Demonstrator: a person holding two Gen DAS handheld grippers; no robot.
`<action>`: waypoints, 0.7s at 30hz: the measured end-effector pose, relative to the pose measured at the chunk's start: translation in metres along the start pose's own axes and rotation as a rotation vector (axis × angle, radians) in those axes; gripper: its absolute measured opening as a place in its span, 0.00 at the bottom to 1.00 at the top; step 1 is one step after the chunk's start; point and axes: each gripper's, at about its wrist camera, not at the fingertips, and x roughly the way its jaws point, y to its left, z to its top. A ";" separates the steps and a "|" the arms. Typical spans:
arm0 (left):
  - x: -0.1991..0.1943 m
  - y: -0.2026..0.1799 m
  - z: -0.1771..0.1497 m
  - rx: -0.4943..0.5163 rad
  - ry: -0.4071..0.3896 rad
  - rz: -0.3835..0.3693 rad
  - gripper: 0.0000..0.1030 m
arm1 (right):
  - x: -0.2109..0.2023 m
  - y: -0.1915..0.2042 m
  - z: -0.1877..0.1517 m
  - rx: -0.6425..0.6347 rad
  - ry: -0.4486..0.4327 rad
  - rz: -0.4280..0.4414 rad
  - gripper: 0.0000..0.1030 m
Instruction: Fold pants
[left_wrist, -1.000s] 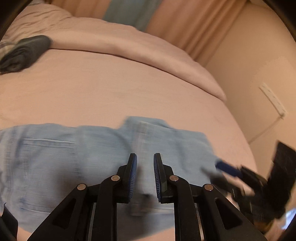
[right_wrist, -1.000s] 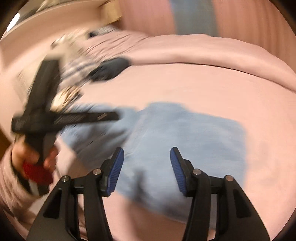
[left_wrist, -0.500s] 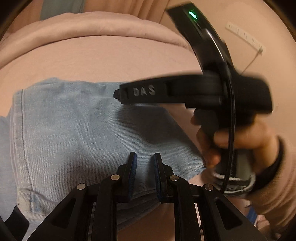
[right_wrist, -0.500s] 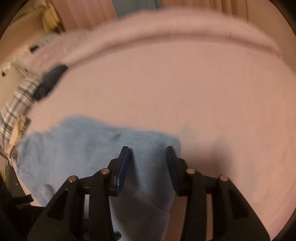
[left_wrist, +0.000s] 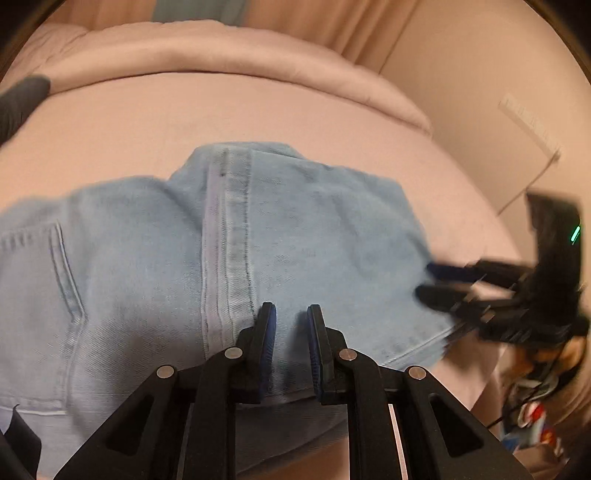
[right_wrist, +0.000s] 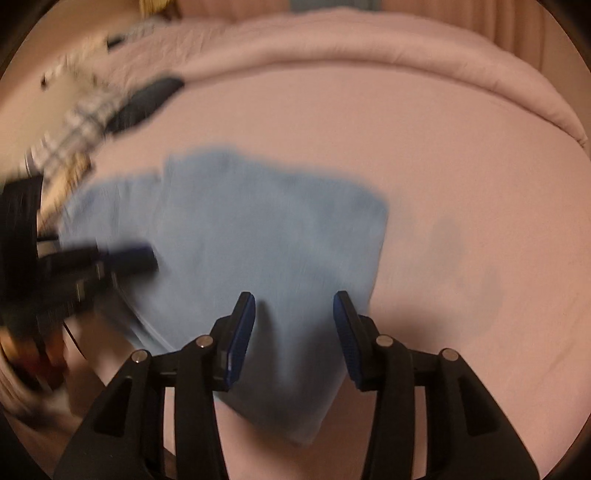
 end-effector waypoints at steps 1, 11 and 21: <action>0.002 -0.002 0.000 -0.004 -0.006 0.000 0.14 | 0.006 0.002 -0.007 -0.017 -0.001 -0.010 0.44; -0.022 -0.004 -0.004 -0.009 -0.006 0.018 0.17 | -0.017 0.018 0.020 0.000 -0.030 0.083 0.50; -0.062 0.033 -0.014 -0.114 -0.077 0.078 0.31 | 0.005 0.076 0.050 -0.013 -0.023 0.270 0.52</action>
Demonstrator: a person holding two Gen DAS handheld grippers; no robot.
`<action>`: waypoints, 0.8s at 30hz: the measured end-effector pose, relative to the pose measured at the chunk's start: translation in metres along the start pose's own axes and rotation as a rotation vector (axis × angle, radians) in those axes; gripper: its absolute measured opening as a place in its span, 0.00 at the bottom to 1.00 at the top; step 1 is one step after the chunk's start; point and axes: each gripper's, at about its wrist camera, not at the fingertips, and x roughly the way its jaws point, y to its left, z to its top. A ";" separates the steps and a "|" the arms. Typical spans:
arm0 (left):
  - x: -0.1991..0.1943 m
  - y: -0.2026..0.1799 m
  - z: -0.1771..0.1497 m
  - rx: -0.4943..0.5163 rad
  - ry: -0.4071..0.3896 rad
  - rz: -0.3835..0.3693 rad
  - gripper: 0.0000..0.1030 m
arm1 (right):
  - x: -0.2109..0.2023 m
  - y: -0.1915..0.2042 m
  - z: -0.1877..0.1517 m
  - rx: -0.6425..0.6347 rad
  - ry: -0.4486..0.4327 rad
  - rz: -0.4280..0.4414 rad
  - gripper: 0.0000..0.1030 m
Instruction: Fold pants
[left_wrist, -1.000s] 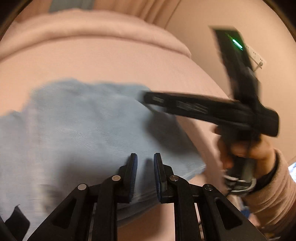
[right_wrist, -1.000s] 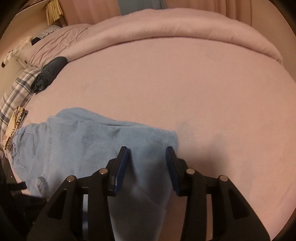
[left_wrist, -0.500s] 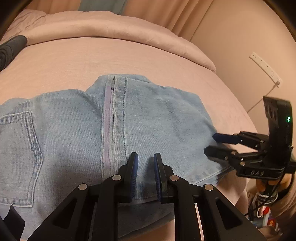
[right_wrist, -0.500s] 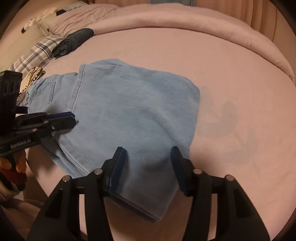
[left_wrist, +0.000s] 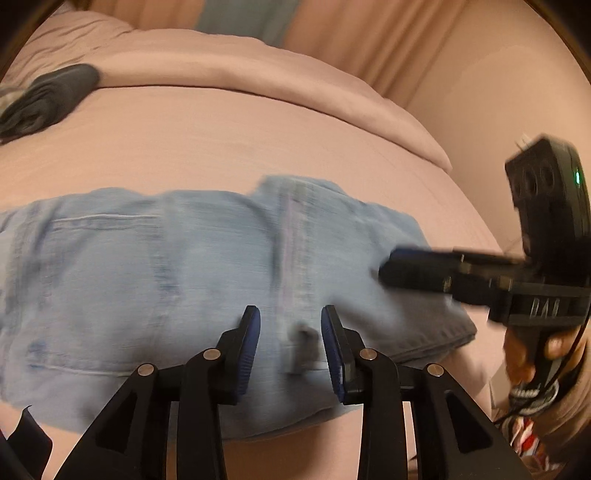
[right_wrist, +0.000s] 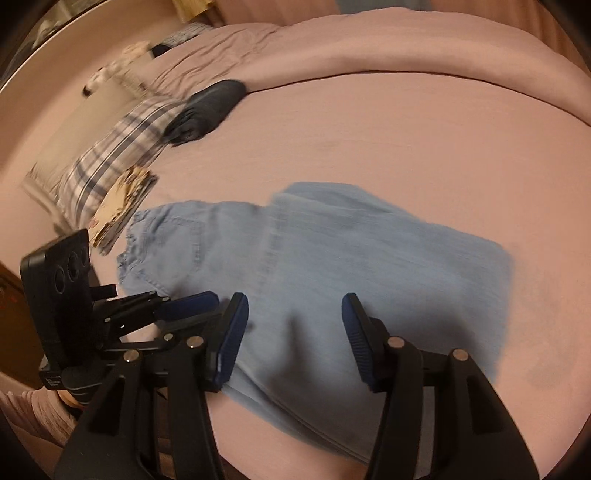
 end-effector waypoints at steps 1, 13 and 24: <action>-0.005 0.007 0.000 -0.017 -0.013 0.011 0.32 | 0.008 0.009 -0.001 -0.015 0.011 0.019 0.52; -0.055 0.070 -0.010 -0.182 -0.107 0.086 0.44 | 0.057 0.049 0.008 -0.100 0.124 0.020 0.58; 0.002 0.035 0.036 -0.028 -0.057 0.047 0.44 | 0.095 -0.035 0.129 0.132 0.176 0.093 0.53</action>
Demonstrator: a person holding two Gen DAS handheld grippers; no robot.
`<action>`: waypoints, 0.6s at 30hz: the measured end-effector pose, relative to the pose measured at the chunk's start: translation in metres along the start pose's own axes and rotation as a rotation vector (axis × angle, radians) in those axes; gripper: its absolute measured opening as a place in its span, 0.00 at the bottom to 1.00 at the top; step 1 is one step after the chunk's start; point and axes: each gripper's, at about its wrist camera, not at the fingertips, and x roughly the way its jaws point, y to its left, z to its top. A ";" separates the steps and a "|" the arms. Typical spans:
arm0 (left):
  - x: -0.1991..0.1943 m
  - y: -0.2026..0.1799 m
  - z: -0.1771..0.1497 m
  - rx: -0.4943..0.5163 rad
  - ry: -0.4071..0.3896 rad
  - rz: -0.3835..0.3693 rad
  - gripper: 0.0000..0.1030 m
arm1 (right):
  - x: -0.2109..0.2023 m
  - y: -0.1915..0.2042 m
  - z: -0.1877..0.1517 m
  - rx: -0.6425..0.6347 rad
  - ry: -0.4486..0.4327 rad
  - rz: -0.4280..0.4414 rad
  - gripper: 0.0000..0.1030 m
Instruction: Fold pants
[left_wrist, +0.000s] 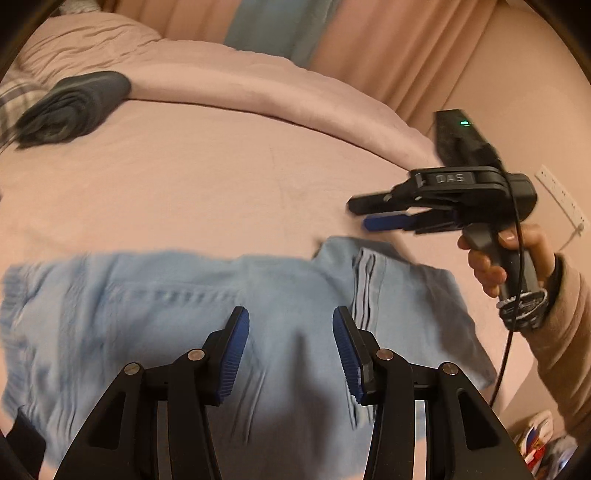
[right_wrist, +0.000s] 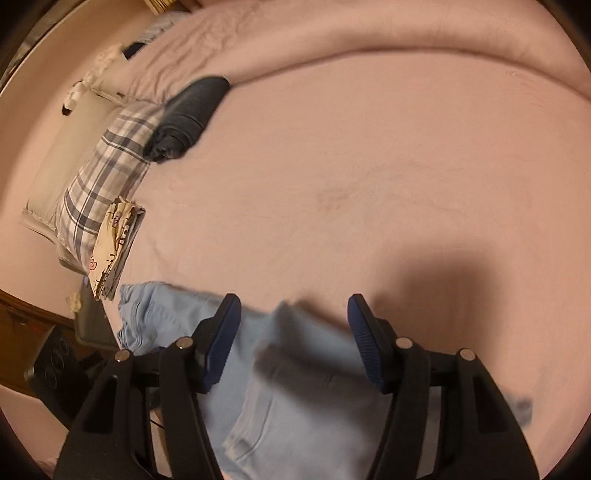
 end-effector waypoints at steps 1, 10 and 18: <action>0.005 0.001 0.003 0.003 0.007 0.008 0.44 | 0.004 -0.005 0.002 0.022 0.026 0.017 0.50; 0.030 0.016 0.007 0.010 0.062 0.010 0.44 | -0.002 -0.013 -0.049 0.076 0.215 0.243 0.35; 0.035 0.012 0.005 0.012 0.064 0.035 0.44 | 0.013 -0.007 -0.037 0.092 0.276 0.302 0.49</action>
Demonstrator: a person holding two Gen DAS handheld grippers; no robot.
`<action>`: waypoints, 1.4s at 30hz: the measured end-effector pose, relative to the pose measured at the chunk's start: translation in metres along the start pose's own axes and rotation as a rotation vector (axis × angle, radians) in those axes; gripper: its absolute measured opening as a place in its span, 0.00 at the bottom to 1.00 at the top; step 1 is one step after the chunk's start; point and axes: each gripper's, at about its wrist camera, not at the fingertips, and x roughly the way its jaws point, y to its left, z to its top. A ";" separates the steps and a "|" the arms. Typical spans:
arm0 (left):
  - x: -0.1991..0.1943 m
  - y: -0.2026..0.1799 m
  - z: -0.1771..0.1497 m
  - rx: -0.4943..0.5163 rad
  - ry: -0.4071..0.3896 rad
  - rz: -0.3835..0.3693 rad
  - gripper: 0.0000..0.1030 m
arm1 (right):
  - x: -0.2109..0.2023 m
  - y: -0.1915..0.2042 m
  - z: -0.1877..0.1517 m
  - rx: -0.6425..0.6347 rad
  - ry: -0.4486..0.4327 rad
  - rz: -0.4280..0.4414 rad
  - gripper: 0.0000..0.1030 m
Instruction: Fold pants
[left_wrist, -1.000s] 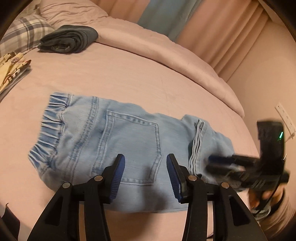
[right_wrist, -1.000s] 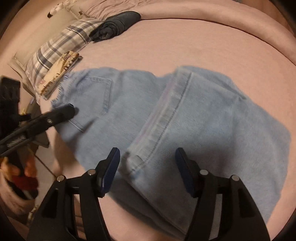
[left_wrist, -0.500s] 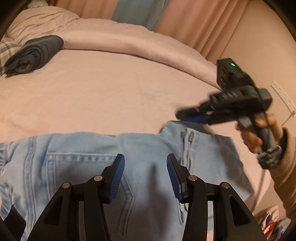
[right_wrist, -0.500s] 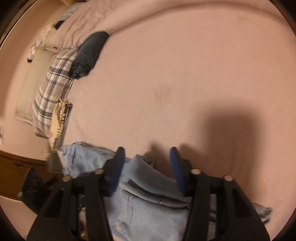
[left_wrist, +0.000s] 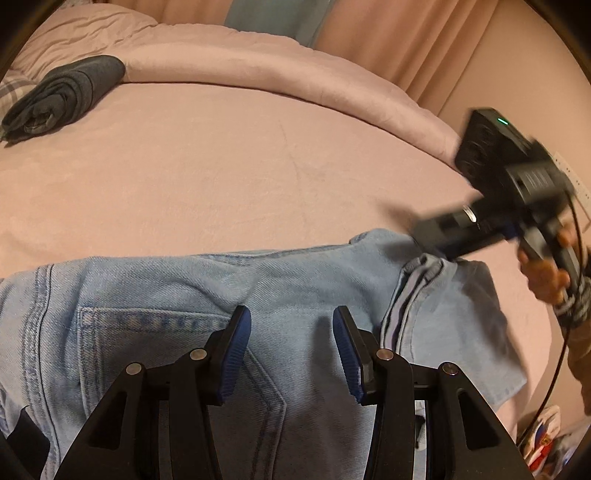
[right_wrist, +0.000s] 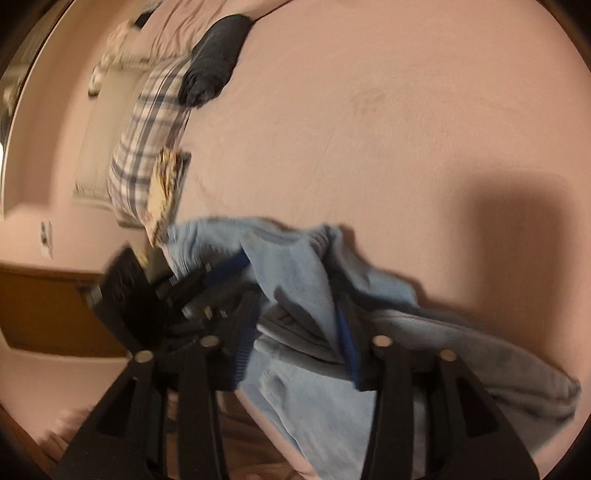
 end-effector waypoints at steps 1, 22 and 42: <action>0.000 -0.001 -0.001 0.004 -0.001 0.005 0.44 | -0.001 -0.006 0.007 0.026 0.002 0.034 0.49; -0.044 0.007 0.005 -0.048 -0.072 0.140 0.45 | -0.024 0.064 0.010 -0.193 -0.294 -0.116 0.19; -0.150 0.122 -0.107 -0.593 -0.214 0.015 0.62 | 0.063 0.128 -0.048 -0.370 -0.264 -0.343 0.41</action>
